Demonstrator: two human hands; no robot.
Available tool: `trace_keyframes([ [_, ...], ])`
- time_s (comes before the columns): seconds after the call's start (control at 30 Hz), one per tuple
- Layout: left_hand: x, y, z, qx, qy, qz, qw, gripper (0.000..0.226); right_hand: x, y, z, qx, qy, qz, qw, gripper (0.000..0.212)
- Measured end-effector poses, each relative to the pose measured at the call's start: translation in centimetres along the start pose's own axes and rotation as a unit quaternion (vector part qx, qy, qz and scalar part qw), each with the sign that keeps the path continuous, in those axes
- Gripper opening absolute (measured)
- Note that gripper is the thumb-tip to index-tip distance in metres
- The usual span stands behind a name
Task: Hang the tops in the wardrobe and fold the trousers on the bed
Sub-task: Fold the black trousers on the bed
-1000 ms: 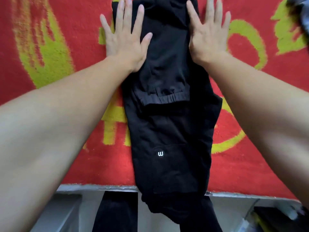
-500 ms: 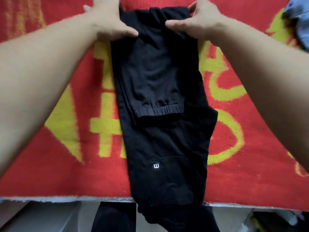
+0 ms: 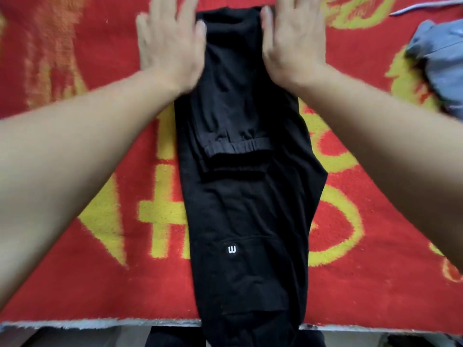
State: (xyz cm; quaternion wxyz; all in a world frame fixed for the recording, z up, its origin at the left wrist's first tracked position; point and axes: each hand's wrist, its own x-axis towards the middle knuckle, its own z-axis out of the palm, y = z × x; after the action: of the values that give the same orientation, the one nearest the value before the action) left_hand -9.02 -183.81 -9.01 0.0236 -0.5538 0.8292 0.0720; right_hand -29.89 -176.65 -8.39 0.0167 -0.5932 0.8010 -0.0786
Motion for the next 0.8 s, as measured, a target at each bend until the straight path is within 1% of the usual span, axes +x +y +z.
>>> trace_keyframes([
  [0.03,-1.3,2.2,0.3,-0.002,-0.018,0.032,0.999,0.058,-1.4,-0.2,0.4,0.012,0.002,-0.037,0.999,0.059],
  [0.07,-2.1,2.7,1.3,-0.001,-0.062,0.052,0.997,0.061,-2.5,-0.2,1.0,-0.001,-0.032,-0.083,0.996,0.063],
  [0.1,-2.5,2.7,2.5,0.028,-0.074,0.062,0.995,0.063,-2.9,0.2,1.7,-0.036,-0.082,-0.121,0.989,0.067],
  [0.13,-1.8,1.8,3.2,0.036,-0.067,0.069,0.995,0.065,-2.8,0.8,2.4,-0.065,-0.125,-0.136,0.981,0.070],
  [0.17,-0.7,0.7,3.8,0.053,-0.071,0.075,0.993,0.066,-2.4,1.5,3.2,-0.077,-0.151,-0.129,0.977,0.073],
  [0.2,0.1,0.2,4.0,0.056,-0.080,0.066,0.993,0.067,-1.9,2.0,4.0,-0.082,-0.162,-0.117,0.976,0.074],
  [0.27,0.1,0.4,4.8,0.061,-0.076,0.082,0.992,0.068,-1.0,2.3,4.7,-0.075,-0.177,-0.111,0.975,0.077],
  [0.3,0.2,0.5,4.7,0.050,-0.085,0.093,0.991,0.069,-0.8,2.2,4.6,-0.063,-0.194,-0.115,0.972,0.079],
  [0.33,0.4,0.4,4.3,0.038,-0.110,0.098,0.988,0.070,-0.5,2.2,4.2,-0.045,-0.208,-0.114,0.971,0.081],
  [0.4,1.5,0.0,3.2,-0.007,-0.132,0.090,0.987,0.074,0.7,2.5,2.7,0.022,-0.205,-0.084,0.975,0.089],
  [0.47,2.3,-0.5,1.9,-0.068,-0.120,0.070,0.988,0.082,2.5,2.6,1.6,0.133,-0.152,-0.016,0.979,0.100],
  [0.5,2.7,-0.7,1.5,-0.091,-0.106,0.062,0.988,0.084,3.4,2.6,1.1,0.171,-0.138,0.017,0.975,0.103],
  [0.53,3.1,-0.7,1.2,-0.094,-0.100,0.057,0.989,0.085,4.2,2.6,0.9,0.174,-0.150,0.031,0.973,0.105],
  [0.6,4.0,-0.3,0.5,-0.059,-0.114,0.052,0.990,0.080,5.2,2.7,0.5,0.133,-0.226,0.026,0.965,0.102],
  [0.67,4.4,0.5,-0.4,-0.044,-0.118,0.035,0.991,0.064,5.8,2.6,-0.2,0.126,-0.281,0.042,0.950,0.095],
  [0.73,4.3,1.3,-1.4,-0.056,-0.105,0.025,0.993,0.042,5.9,2.4,-1.1,0.139,-0.291,0.053,0.945,0.091],
  [0.8,3.2,2.0,-2.7,-0.054,-0.066,0.023,0.996,0.030,5.4,2.3,-2.5,0.142,-0.257,0.034,0.955,0.083],
])
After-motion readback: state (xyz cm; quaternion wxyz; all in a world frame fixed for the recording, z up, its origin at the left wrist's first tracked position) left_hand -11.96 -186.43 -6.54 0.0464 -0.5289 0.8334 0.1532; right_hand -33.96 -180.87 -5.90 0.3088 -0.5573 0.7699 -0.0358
